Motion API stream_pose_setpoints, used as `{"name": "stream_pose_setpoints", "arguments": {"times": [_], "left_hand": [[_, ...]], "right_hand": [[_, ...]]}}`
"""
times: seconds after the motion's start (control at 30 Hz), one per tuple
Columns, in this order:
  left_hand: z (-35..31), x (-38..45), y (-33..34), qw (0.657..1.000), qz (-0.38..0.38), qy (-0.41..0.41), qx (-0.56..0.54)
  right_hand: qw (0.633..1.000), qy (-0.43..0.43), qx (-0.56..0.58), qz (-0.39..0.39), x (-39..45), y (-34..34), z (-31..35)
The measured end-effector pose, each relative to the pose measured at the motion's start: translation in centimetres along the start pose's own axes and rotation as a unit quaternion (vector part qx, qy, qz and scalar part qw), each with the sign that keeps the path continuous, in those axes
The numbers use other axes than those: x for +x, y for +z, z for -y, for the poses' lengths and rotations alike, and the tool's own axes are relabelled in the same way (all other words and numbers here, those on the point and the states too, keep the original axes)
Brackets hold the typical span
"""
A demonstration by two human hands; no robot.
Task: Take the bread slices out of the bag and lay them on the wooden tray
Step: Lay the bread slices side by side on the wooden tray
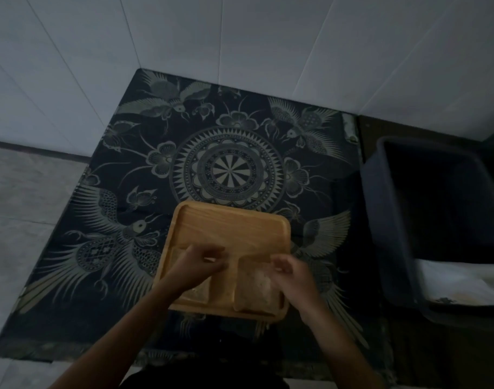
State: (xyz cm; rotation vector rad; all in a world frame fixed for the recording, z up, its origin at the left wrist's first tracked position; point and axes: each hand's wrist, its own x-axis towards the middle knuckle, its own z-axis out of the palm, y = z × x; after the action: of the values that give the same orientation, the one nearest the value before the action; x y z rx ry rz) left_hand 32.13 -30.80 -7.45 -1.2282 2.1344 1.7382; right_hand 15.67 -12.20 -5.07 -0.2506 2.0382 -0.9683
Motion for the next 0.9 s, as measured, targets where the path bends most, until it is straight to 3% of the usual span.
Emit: {"name": "stream_pose_setpoints", "arguments": {"times": [0.17, 0.33, 0.9], "left_hand": [[0.0, -0.1, 3.2, 0.998, 0.001, -0.062, -0.023], [0.0, -0.2, 6.3, 0.989, 0.012, -0.131, -0.071], [0.5, -1.0, 7.7, 0.991, -0.033, -0.103, -0.079]], "right_hand": [[0.999, 0.032, 0.002, -0.038, 0.8, -2.4, -2.1], [0.997, 0.081, -0.003, -0.009, 1.4, -2.1, -4.5], [0.997, 0.074, -0.010, -0.002, 1.3, -0.7, -5.8]]}}
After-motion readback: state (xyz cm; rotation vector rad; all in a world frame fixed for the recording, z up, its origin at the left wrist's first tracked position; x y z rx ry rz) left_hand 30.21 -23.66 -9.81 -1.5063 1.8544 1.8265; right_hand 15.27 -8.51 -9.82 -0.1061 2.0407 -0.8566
